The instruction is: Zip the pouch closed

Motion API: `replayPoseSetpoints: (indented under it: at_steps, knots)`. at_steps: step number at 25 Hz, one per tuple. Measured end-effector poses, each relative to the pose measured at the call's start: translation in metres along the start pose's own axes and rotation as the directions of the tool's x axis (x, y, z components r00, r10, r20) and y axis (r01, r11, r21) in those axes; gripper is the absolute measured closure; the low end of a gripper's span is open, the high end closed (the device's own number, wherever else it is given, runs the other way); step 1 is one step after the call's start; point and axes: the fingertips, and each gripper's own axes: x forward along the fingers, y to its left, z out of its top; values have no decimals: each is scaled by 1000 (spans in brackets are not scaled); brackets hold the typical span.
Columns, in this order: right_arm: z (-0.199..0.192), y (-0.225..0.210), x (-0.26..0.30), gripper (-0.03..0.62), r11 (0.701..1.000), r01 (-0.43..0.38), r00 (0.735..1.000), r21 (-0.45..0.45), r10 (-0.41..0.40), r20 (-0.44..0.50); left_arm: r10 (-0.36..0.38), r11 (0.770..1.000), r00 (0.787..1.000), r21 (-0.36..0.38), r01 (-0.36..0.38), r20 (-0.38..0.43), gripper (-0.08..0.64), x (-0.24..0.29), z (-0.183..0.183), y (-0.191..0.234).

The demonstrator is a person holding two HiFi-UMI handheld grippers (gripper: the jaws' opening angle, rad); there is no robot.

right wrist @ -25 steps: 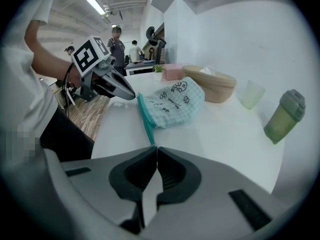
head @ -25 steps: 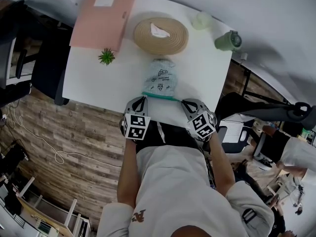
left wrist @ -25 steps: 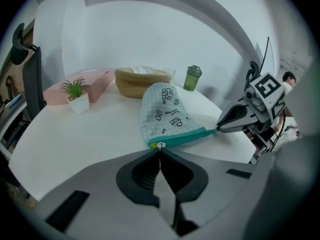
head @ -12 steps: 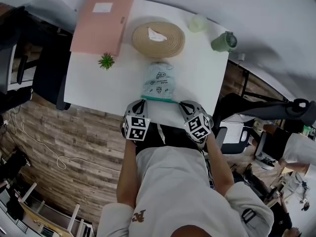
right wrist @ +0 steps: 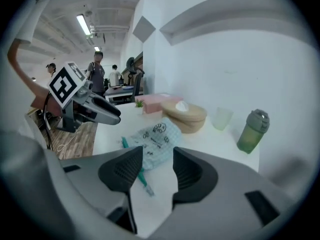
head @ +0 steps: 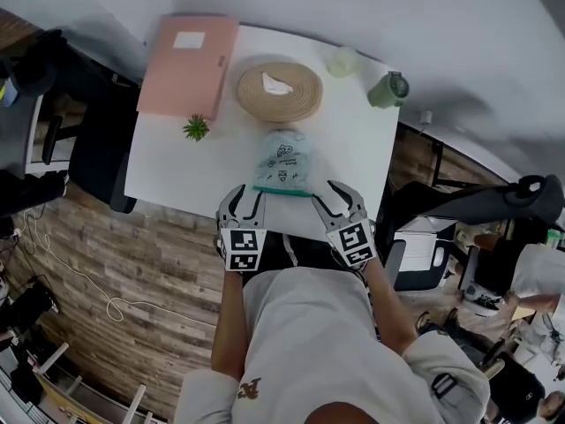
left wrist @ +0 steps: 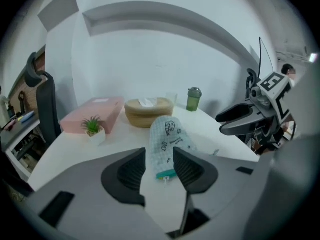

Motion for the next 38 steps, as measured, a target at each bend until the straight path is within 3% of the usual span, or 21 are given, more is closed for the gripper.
replayPoseSetpoints:
  at_steps: [7, 13, 17, 27, 31, 38]
  knots:
    - [88, -19, -31, 331, 995, 88, 970, 40, -95, 224, 48, 997, 976, 52, -60, 214, 320, -39, 85, 15]
    - [154, -34, -62, 233, 978, 194, 905, 73, -207, 372, 55, 994, 917, 68, -89, 396, 236, -76, 153, 25]
    - [187, -33, -79, 219, 963, 255, 856, 86, -267, 443, 41, 992, 876, 86, -94, 481, 171, -94, 182, 29]
    - [222, -30, -91, 218, 917, 376, 791, 132, -392, 470, -35, 997, 816, 76, -11, 576, 141, -109, 223, 43]
    - [233, -33, -93, 218, 897, 407, 756, 173, -437, 488, -80, 994, 805, 112, 18, 588, 141, -105, 237, 45]
    - [234, -40, -95, 218, 870, 450, 736, 201, -489, 468, -133, 987, 799, 149, 56, 586, 141, -95, 251, 41]
